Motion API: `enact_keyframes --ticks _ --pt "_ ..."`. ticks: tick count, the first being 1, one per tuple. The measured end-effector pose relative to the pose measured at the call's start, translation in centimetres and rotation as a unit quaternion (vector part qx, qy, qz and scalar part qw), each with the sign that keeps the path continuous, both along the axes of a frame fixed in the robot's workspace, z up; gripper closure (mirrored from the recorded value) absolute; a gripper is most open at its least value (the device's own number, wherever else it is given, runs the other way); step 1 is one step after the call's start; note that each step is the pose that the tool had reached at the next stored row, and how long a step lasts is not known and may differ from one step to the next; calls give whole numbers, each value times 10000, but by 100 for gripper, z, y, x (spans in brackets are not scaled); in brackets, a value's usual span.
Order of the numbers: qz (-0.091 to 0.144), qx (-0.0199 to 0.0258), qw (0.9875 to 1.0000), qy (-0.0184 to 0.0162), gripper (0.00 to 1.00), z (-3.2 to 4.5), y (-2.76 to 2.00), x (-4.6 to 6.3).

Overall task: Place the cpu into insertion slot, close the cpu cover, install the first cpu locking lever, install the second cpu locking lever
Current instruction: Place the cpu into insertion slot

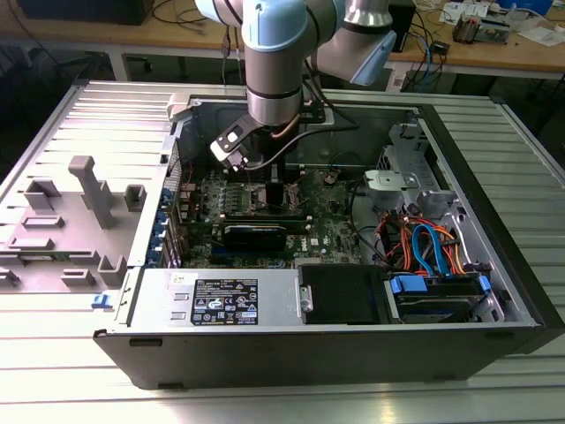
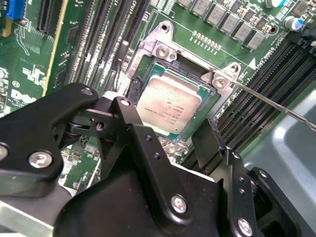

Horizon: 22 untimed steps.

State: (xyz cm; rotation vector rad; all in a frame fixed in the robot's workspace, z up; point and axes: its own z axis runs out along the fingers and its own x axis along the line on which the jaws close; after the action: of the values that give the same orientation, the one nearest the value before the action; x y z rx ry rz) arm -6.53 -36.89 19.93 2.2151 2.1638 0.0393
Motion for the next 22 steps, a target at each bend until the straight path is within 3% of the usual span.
enact_keyframes --ticks 2,10,12,13,19,22 --pt "0 0 10000 0 31 0 21 0" --pt "-1 -10 10000 0 31 -3 23 0" --pt "-1 -139 9999 0 31 -3 22 0" --pt "-1 -155 9999 0 31 -3 22 0" --pt "-2 -156 9999 8 31 39 22 -1" --pt "-1 -156 9999 29 31 105 22 0"
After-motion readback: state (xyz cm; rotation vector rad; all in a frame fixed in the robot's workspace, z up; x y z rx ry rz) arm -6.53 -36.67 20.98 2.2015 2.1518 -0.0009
